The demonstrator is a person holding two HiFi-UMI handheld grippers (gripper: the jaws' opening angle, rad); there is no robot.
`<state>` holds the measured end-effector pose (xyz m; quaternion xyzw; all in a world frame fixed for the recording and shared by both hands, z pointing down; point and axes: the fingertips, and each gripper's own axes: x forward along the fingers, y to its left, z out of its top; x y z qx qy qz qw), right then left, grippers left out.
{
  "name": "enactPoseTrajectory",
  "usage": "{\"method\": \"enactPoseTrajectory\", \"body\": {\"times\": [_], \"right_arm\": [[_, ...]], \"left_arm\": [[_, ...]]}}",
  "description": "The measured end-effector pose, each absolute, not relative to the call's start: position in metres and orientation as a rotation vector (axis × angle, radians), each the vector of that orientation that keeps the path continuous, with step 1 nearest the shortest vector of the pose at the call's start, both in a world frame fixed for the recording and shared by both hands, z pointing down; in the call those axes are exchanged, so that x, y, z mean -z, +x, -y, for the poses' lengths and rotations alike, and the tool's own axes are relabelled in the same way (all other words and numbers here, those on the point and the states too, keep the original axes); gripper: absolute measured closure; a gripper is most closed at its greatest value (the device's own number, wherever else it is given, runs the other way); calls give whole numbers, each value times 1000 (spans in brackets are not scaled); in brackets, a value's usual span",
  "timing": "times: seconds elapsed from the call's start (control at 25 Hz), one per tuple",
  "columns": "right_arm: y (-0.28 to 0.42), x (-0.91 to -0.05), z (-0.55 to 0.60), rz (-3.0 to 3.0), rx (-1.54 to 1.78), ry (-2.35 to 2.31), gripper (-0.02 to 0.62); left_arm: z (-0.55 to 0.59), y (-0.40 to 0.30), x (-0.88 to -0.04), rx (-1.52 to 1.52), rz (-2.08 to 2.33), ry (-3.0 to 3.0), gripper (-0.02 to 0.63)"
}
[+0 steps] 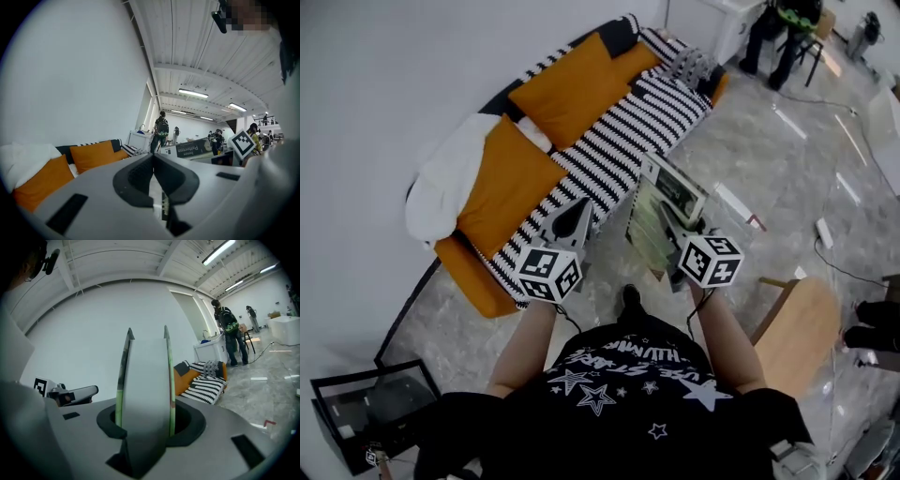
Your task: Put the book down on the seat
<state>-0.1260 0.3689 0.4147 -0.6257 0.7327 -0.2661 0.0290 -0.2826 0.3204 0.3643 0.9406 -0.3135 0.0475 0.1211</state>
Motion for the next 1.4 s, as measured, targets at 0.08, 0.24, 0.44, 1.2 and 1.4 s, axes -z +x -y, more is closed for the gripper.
{"method": "enactPoseTrajectory", "body": {"times": [0.08, 0.24, 0.44, 1.2, 1.4], "right_arm": [[-111, -417, -363, -2257, 829, -1927, 426], [-82, -420, -347, -2229, 836, -1922, 426], [-61, -413, -332, -2245, 810, -1883, 426], [-54, -436, -238, -2233, 892, -1945, 426], [-56, -436, -181, -2250, 880, -1967, 426]], "left_arm": [[-313, -267, -366, -148, 913, 2750, 598], [-300, -240, -368, -158, 922, 2755, 598], [-291, -214, -368, -192, 933, 2798, 598], [-191, -227, -387, -175, 941, 2728, 598], [-132, -229, -394, -188, 920, 2723, 598]]}}
